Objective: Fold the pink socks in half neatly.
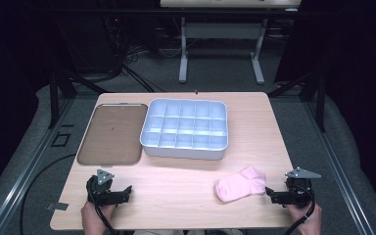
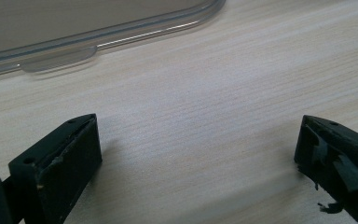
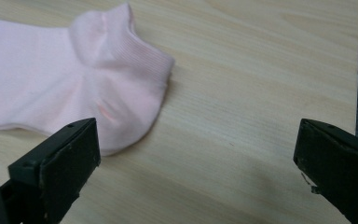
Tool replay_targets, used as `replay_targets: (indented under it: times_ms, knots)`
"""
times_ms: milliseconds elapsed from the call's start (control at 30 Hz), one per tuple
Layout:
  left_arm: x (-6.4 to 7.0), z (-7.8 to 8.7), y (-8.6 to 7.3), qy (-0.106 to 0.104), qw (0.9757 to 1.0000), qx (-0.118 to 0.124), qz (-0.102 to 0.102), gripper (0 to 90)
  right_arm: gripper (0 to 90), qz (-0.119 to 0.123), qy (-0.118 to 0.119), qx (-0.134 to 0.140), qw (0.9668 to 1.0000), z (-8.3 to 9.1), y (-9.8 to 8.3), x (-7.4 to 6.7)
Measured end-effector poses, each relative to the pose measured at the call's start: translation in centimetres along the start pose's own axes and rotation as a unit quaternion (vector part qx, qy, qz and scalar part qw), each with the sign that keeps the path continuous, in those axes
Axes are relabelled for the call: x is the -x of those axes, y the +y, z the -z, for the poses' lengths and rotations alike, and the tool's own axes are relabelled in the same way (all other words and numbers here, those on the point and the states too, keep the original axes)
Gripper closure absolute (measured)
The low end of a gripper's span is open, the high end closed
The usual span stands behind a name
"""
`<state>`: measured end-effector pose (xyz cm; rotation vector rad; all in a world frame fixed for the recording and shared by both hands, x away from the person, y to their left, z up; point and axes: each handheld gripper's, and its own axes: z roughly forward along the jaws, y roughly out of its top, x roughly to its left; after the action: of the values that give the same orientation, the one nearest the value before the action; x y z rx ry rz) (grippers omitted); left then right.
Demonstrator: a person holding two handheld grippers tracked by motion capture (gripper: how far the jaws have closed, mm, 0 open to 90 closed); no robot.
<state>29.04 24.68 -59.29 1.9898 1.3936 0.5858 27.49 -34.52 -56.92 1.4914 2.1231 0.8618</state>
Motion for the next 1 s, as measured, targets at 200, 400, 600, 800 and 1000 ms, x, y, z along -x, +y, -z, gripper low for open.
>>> replay_targets:
  times_ms: [200, 400, 600, 800, 1000]
  knots:
    - [0.0, 0.0, 0.0, 0.0, 1.0, 0.0, 0.001, 0.4, 0.0, 0.011, 0.019, -0.001, 0.9998, 0.9, 1.0, -1.4]
    - [0.0, 0.0, 0.0, 0.0, 1.0, 0.0, 0.0, 0.4, 0.0, 0.021, 0.034, -0.005, 0.9992, 1.2, 1.6, -2.6]
    - [0.0, 0.0, 0.0, 0.001, 1.0, 0.001, 0.002, 0.4, 0.3, 0.036, 0.061, -0.011, 0.9974, 0.8, 2.6, -4.6]
    - [0.0, 0.0, 0.0, 0.001, 1.0, 0.001, 0.001, 0.4, 0.4, 0.058, 0.079, -0.021, 0.9949, 0.2, 3.5, -6.3]
    - [0.0, 0.0, 0.0, 0.002, 1.0, 0.001, 0.001, 0.4, 4.2, 0.081, 0.094, -0.038, 0.9915, -1.1, 4.2, -7.9]
